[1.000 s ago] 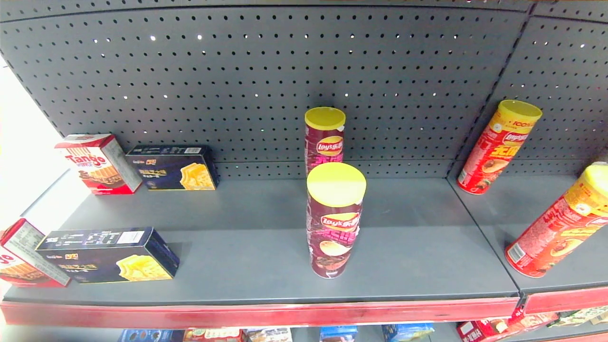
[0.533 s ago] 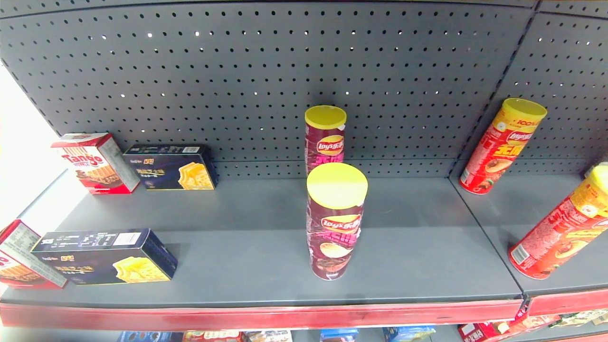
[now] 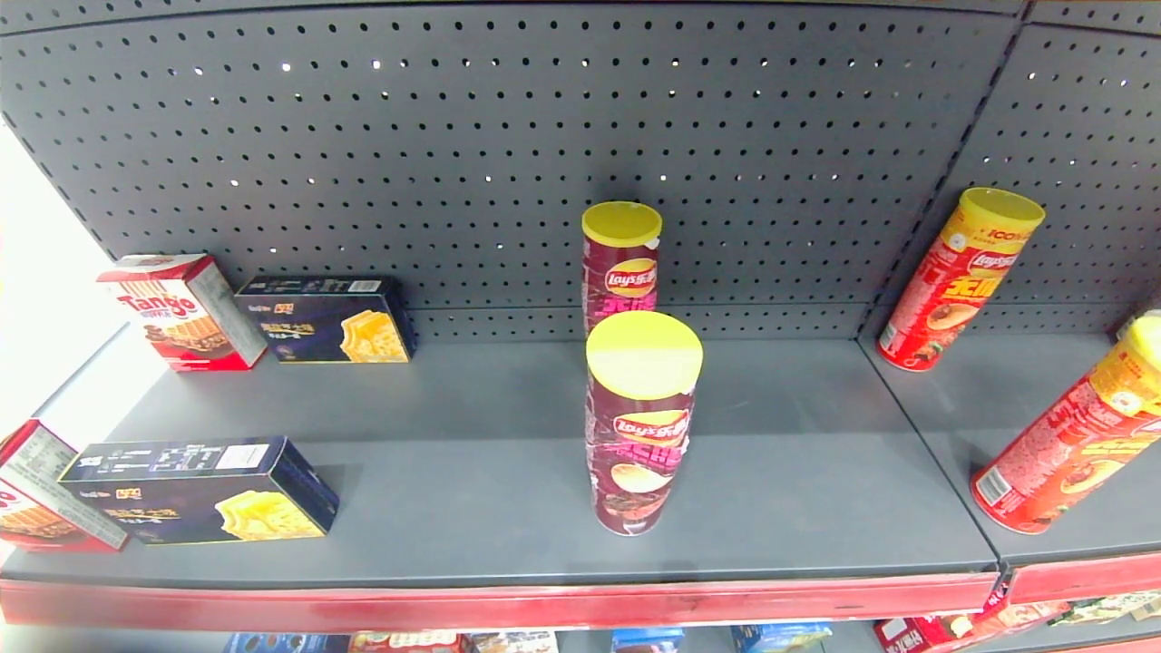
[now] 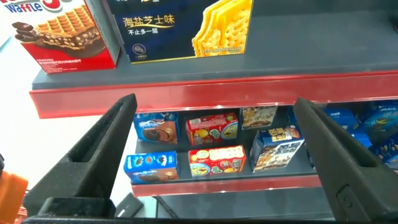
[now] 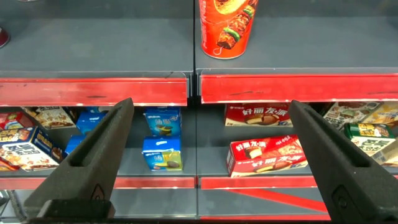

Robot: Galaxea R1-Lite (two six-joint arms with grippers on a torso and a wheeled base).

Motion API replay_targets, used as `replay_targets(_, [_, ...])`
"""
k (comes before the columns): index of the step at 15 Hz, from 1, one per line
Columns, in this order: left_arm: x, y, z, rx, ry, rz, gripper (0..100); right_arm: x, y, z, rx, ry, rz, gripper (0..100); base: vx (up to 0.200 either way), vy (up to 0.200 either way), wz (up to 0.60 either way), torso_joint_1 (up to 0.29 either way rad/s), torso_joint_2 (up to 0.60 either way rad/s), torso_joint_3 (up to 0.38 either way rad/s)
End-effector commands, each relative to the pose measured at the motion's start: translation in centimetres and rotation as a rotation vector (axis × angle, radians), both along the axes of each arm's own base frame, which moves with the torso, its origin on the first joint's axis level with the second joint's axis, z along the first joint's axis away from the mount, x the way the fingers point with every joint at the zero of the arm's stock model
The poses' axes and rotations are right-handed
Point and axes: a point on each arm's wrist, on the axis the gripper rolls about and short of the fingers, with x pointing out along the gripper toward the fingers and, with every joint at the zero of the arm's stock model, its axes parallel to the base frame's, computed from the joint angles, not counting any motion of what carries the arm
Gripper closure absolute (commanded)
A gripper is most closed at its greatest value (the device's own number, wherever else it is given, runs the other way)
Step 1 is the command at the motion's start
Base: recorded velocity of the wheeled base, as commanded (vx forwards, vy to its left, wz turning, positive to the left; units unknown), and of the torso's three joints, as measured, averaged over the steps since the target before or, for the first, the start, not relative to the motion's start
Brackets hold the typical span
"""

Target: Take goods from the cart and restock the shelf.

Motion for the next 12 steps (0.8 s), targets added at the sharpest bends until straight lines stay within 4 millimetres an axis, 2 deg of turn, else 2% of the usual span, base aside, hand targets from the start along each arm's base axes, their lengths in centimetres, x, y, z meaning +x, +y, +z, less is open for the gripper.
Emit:
replay_targets(1, [0.01, 0.0, 0.0, -0.002, 0.002, 0.002, 0, 0.0, 0.0, 0.0, 0.0, -0.001, 0.0, 0, 0.0, 0.0, 0.0, 0.0, 0.0, 0.0])
replay_targets(12, [0.02, 0.01, -0.04, -0.002, 0.003, 0.004, 0, 0.0, 0.0, 0.0, 0.0, -0.001, 0.0, 0, 0.0, 0.0, 0.0, 0.0, 0.0, 0.0])
